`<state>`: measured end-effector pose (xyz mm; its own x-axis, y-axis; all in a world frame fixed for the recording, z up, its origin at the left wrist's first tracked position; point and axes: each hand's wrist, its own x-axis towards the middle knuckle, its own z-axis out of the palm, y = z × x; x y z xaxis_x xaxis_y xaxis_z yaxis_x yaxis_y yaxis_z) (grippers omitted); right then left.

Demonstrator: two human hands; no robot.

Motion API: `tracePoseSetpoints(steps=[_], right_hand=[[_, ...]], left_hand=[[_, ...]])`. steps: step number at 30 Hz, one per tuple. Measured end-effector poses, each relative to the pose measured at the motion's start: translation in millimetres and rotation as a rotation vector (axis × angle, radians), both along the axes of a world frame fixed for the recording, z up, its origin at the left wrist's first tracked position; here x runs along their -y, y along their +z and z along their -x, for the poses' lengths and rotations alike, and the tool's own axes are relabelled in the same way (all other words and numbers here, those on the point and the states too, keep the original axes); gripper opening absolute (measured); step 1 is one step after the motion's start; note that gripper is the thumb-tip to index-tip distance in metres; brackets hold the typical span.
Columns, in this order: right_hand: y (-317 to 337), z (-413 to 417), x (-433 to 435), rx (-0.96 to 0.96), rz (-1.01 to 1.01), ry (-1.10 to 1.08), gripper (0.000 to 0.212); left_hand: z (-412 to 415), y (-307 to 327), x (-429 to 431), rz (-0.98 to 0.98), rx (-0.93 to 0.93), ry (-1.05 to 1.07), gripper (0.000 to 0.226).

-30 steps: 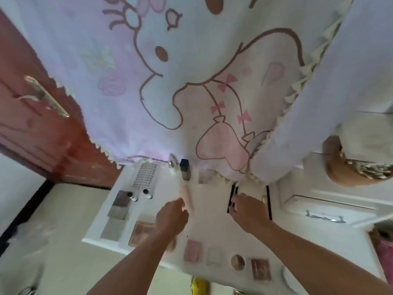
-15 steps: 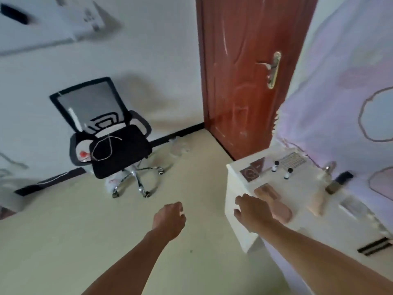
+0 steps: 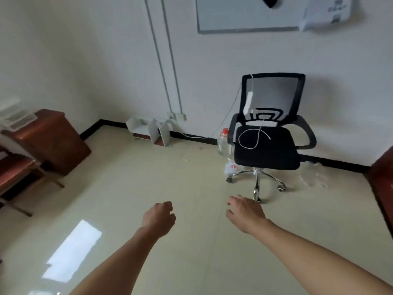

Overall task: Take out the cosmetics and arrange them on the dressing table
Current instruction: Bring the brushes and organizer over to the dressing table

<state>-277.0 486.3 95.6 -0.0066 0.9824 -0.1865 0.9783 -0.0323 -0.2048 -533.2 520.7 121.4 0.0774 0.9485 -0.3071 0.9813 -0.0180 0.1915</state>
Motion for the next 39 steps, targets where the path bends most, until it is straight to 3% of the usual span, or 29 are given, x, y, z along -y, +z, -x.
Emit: tracePoseSetpoints(steps=[7,18,25,31,39], right_hand=[[-10.4,99.0,-142.7,0.044,0.087,0.250,0.034],[-3.4,229.2,-427.8,0.109,0.088,0.529,0.038],[-13.7,355.8,-536.9,0.140,0.105,0.751,0.037],[-39.6,475.0,-629.1,0.167,0.133,0.822,0.038],[0.6,610.7,-770.9,0.052,0.084,0.746,0.035]], left_hand=[[98.2,-22.4,-62.6,0.069,0.016,0.229,0.033],[200.3,-4.4,-259.2,-0.014,0.071,0.565,0.033],[293.9,-24.7,-314.1,0.076,0.053,0.775,0.035],[409.4,-50.3,-403.1,0.115,0.047,0.829,0.034],[555.2,-15.5,-558.5,0.024,-0.001,0.769,0.030]])
